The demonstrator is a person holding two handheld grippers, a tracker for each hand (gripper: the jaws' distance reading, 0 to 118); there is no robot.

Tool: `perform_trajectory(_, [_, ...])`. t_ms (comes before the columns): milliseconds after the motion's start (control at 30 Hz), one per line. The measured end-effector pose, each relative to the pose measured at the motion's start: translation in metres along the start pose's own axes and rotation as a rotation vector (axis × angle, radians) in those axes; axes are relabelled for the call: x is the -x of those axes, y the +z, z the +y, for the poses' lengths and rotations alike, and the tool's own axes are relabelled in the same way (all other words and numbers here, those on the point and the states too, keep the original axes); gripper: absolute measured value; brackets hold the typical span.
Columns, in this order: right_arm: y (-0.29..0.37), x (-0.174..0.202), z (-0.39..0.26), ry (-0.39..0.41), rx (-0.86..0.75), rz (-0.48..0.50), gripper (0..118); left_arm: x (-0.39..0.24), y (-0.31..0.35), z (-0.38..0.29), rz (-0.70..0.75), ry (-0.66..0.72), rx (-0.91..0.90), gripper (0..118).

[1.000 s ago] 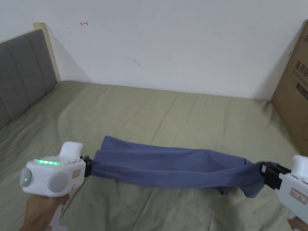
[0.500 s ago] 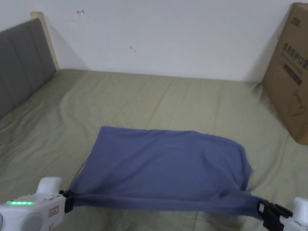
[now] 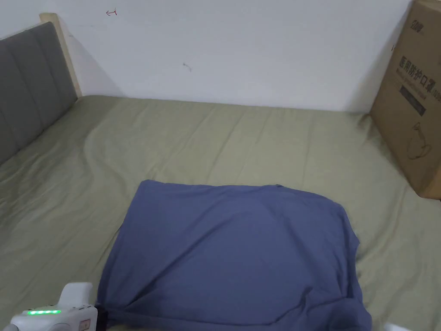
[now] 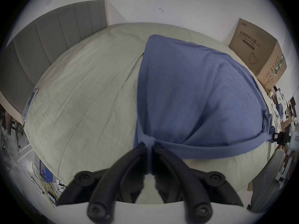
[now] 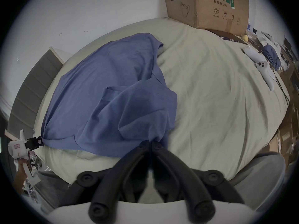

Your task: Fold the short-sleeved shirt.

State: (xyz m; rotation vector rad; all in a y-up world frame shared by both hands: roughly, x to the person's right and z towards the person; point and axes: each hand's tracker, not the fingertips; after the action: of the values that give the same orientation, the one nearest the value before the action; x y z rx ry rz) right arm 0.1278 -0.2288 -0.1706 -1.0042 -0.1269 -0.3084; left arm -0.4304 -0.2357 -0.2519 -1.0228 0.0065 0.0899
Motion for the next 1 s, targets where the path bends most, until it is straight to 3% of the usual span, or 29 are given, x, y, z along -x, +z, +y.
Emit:
perform_trajectory(67, [0.009,0.006,0.007,0.004,-0.008,-0.013,72,0.001,0.005,0.002,-0.025,0.042,0.004,80])
perform_trajectory(100, [0.015,0.01,0.01,0.018,-0.023,-0.016,94,-0.001,0.008,0.006,-0.031,0.069,0.027,99])
perform_trajectory(167, [0.031,0.016,0.023,0.047,-0.095,0.01,99,-0.005,0.019,0.017,-0.046,0.094,0.037,99])
perform_trajectory(367, [0.107,0.054,0.079,0.124,-0.424,0.062,99,-0.034,0.101,0.067,-0.128,0.022,-0.317,99])
perform_trajectory(567, [0.155,0.096,0.105,0.235,-0.759,0.002,100,-0.065,0.16,0.103,-0.076,0.005,-0.652,97])
perform_trajectory(667, [0.166,0.112,0.109,0.262,-0.836,-0.015,99,-0.077,0.169,0.112,-0.064,-0.023,-0.729,74])
perform_trajectory(733, [0.17,0.12,0.107,0.272,-0.865,-0.036,84,-0.083,0.169,0.114,-0.072,-0.04,-0.748,32])
perform_trajectory(767, [0.17,0.122,0.106,0.277,-0.877,-0.049,60,-0.086,0.169,0.113,-0.082,-0.051,-0.756,5])
perform_trajectory(800, [0.171,0.125,0.105,0.283,-0.886,-0.057,15,-0.089,0.168,0.112,-0.092,-0.057,-0.761,0])
perform_trajectory(833, [0.17,0.128,0.103,0.29,-0.89,-0.077,0,-0.091,0.166,0.11,-0.096,-0.05,-0.774,0])
perform_trajectory(1000, [0.162,0.126,0.093,0.303,-0.884,-0.077,0,-0.098,0.16,0.103,-0.097,-0.085,-0.745,0])
